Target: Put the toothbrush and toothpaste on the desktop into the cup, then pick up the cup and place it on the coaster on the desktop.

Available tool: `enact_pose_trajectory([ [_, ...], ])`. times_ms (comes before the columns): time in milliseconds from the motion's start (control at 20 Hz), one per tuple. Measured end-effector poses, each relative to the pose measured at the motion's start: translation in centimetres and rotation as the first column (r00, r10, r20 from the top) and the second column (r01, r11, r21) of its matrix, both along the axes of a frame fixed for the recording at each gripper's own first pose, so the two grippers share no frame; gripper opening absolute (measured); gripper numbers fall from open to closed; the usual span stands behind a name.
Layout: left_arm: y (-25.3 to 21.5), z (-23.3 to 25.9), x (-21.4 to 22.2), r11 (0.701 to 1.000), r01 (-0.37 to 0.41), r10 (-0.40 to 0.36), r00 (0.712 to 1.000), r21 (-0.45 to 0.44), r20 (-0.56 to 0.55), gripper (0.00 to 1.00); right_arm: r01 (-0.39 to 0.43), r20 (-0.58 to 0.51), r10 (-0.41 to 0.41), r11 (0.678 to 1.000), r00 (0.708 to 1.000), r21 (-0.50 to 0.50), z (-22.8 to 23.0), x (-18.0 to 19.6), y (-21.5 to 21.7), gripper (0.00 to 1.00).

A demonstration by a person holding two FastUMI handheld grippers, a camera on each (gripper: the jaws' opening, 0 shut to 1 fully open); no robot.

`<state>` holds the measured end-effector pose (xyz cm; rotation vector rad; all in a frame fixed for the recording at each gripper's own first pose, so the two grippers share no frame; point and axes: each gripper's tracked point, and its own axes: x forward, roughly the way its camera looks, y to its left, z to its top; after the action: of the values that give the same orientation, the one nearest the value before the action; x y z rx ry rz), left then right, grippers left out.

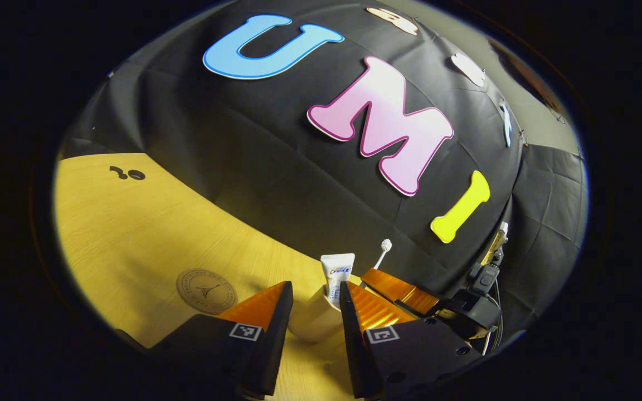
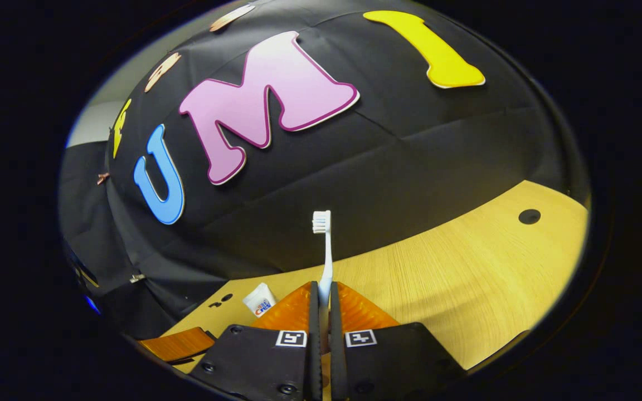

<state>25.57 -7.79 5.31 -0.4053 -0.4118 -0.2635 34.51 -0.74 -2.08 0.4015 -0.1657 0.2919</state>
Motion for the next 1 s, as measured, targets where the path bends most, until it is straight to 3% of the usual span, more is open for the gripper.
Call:
enact_pose_trajectory([
  [50, 0.2, -0.3, -0.1, 1.0, -0.005, 0.005, 1.0, 0.002, -0.004, 0.53, 0.006, -0.006, -0.006, 1.0, 1.0, -0.013, -0.3, -0.1, -0.1, 0.12],
  [100, 0.2, -0.6, 0.0, 1.0, -0.008, 0.008, 1.0, 0.005, -0.009, 0.53, 0.005, -0.02, -0.006, 1.0, 1.0, -0.027, -0.9, -0.1, 0.0, 0.02],
  [150, 0.3, -0.9, 0.0, 1.0, -0.009, 0.009, 1.0, 0.007, -0.014, 0.53, 0.001, -0.025, -0.002, 1.0, 1.0, -0.028, -1.2, -0.4, -0.1, 0.14],
  [350, 0.3, -1.5, 0.0, 1.0, -0.002, 0.002, 1.0, 0.005, -0.026, 0.53, -0.022, -0.054, 0.02, 0.999, 0.998, -0.038, -2.2, -0.7, 0.1, 0.19],
  [500, 0.4, -1.8, 0.0, 1.0, 0.001, 0.0, 0.999, 0.007, -0.033, 0.53, -0.032, -0.053, 0.029, 0.998, 0.998, -0.053, -2.2, -1.4, 0.2, 0.31],
  [550, 0.5, -2.0, 0.0, 1.0, 0.0, 0.0, 0.999, 0.005, -0.037, 0.53, -0.035, -0.055, 0.032, 0.997, 0.998, -0.062, -2.3, -1.7, 0.2, 0.33],
  [600, 0.4, -2.0, 0.0, 1.0, 0.002, -0.002, 0.999, 0.005, -0.039, 0.53, -0.039, -0.057, 0.034, 0.996, 0.998, -0.074, -2.4, -1.9, 0.1, 0.26],
  [650, 0.5, -2.1, -0.1, 1.0, 0.002, -0.002, 0.999, 0.004, -0.042, 0.53, -0.043, -0.065, 0.038, 0.996, 0.997, -0.084, -2.7, -2.1, 0.1, 0.36],
  [750, 0.7, -2.2, -0.2, 1.0, 0.004, -0.004, 0.999, 0.006, -0.046, 0.53, -0.062, -0.085, 0.053, 0.993, 0.995, -0.096, -3.0, -2.9, 0.0, 0.45],
  [800, 0.8, -2.4, -0.2, 1.0, 0.004, -0.003, 0.999, 0.01, -0.046, 0.53, -0.066, -0.098, 0.055, 0.992, 0.994, -0.108, -3.2, -3.2, -0.3, 0.36],
  [850, 0.9, -2.4, -0.2, 1.0, 0.002, -0.001, 0.999, 0.015, -0.048, 0.53, -0.069, -0.111, 0.056, 0.991, 0.992, -0.117, -3.2, -3.6, -0.6, 0.47],
  [900, 1.0, -2.6, -0.2, 1.0, 0.001, 0.0, 0.999, 0.019, -0.052, 0.53, -0.078, -0.132, 0.062, 0.989, 0.989, -0.122, -3.3, -3.9, -0.8, 0.41],
  [950, 1.2, -2.8, -0.4, 1.0, 0.001, 0.0, 0.998, 0.022, -0.057, 0.53, -0.088, -0.163, 0.067, 0.988, 0.984, -0.124, -3.5, -4.2, -1.0, 0.53],
  [1000, 1.3, -3.0, -0.3, 1.0, 0.002, -0.001, 0.998, 0.022, -0.06, 0.53, -0.105, -0.2, 0.078, 0.986, 0.977, -0.13, -3.9, -4.7, -1.3, 0.58],
])
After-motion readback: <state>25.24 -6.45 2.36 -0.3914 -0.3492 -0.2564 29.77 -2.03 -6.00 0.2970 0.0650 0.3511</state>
